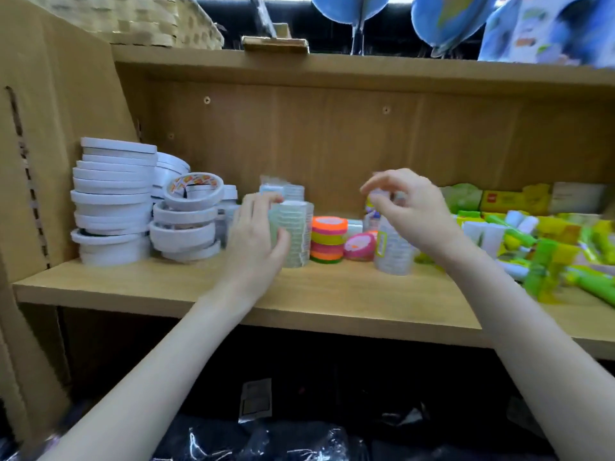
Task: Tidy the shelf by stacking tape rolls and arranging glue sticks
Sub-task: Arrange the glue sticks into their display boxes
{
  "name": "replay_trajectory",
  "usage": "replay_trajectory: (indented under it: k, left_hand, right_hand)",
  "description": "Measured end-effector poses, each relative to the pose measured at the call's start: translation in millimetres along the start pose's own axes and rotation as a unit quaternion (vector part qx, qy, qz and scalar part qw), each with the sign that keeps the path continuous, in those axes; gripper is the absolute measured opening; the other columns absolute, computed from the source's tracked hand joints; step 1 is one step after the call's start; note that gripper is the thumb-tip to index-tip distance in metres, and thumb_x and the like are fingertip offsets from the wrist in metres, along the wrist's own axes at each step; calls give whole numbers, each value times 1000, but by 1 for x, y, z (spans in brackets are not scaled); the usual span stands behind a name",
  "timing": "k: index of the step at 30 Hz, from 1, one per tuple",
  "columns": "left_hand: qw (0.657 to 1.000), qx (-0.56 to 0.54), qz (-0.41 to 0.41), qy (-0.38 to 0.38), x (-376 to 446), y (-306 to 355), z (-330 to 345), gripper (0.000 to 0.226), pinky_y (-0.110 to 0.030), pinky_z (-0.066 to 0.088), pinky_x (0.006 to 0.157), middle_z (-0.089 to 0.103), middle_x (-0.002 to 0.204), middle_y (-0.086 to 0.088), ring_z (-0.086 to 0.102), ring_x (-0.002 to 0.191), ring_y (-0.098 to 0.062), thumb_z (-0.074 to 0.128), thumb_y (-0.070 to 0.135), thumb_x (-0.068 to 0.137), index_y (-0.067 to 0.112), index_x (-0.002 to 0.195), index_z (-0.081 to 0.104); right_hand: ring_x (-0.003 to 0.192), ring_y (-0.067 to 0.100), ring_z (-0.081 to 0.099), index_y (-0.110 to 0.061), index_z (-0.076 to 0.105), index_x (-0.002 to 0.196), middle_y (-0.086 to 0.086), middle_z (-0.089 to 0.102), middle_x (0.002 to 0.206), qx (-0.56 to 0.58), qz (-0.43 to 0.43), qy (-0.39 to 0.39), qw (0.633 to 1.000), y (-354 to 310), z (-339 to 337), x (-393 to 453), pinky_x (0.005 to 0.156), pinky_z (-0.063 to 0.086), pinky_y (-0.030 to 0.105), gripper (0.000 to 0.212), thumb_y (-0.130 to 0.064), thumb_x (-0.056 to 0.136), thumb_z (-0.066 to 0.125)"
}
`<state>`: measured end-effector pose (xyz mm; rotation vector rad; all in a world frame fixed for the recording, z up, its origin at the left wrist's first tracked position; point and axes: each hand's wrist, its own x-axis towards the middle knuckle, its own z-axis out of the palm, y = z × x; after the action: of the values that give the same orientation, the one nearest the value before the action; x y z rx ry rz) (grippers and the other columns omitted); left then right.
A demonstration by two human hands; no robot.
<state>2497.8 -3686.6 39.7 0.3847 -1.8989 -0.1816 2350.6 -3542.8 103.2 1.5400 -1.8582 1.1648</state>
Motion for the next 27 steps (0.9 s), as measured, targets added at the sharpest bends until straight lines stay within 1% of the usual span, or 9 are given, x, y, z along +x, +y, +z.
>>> replay_trajectory:
  k: [4, 7, 11, 13, 15, 18, 22, 24, 27]
  left_hand:
    - [996, -66, 59, -8, 5, 52, 43, 38, -26, 35, 88, 55, 106, -13, 49, 99, -22, 42, 16, 76, 3, 110, 54]
    - [991, -93, 90, -36, 9, 89, 79, 44, -29, 36, 88, 55, 110, -12, 52, 99, -28, 40, 20, 73, 3, 112, 54]
    - [979, -144, 105, -98, 17, 132, 122, 55, -29, 31, 99, 51, 121, -12, 47, 113, -27, 39, 30, 76, 5, 124, 49]
    - [969, -144, 123, -158, 19, 147, 144, 64, -35, 28, 107, 44, 132, -13, 41, 124, -29, 40, 42, 76, 12, 132, 45]
    - [965, -107, 124, -205, 19, 155, 165, 73, -42, 27, 109, 35, 140, -14, 34, 130, -32, 38, 55, 73, 21, 138, 39]
    - [964, -39, 109, -239, 22, 159, 185, 75, -43, 24, 109, 25, 146, -12, 26, 135, -32, 46, 63, 74, 28, 140, 34]
    - [966, -19, 129, -224, 28, 160, 195, 56, -37, 29, 101, 37, 136, -7, 36, 123, -29, 62, 41, 83, 23, 132, 43]
    - [968, -35, 139, -206, 29, 161, 198, 51, -32, 30, 95, 46, 126, -6, 41, 112, -28, 64, 37, 83, 18, 127, 46]
    - [966, -65, 154, -196, 30, 159, 203, 47, -27, 28, 88, 52, 116, -8, 45, 104, -28, 67, 32, 81, 10, 119, 49]
  right_hand:
    - [106, 25, 55, -8, 68, 97, 12, 60, 106, -75, 53, 22, 995, 46, -55, -31, 96, 43, 39, 18, -3, 84, 57]
    - [106, 22, 52, -8, 67, 100, 6, 57, 104, -139, 87, 39, 986, 82, -104, -54, 95, 36, 32, 18, -4, 85, 58]
    - [120, 25, 43, -19, 51, 128, 11, 50, 125, -222, 165, -79, 958, 138, -153, -85, 100, 29, 35, 50, -23, 81, 69]
    - [114, 17, 45, -30, 33, 139, 4, 44, 127, -159, 193, -126, 960, 157, -160, -102, 97, 37, 25, 75, -26, 76, 74]
    - [107, 14, 50, -38, 25, 138, 1, 43, 124, -73, 178, -97, 977, 167, -153, -112, 86, 45, 12, 83, -19, 75, 76]
    - [98, 14, 58, -36, 26, 140, -1, 44, 126, -67, 143, -54, 986, 174, -137, -112, 86, 46, 14, 82, -16, 77, 74]
    - [72, 6, 56, -28, 41, 131, -3, 56, 93, -115, 125, -43, 984, 171, -126, -104, 88, 28, 23, 56, -20, 82, 69]
    - [66, 1, 48, -26, 43, 124, -6, 49, 69, -102, 139, -27, 985, 173, -124, -102, 85, 30, 25, 48, -21, 83, 67]
    - [58, 1, 45, -23, 42, 119, -7, 42, 59, -88, 145, -19, 985, 177, -122, -97, 84, 30, 27, 44, -20, 83, 68]
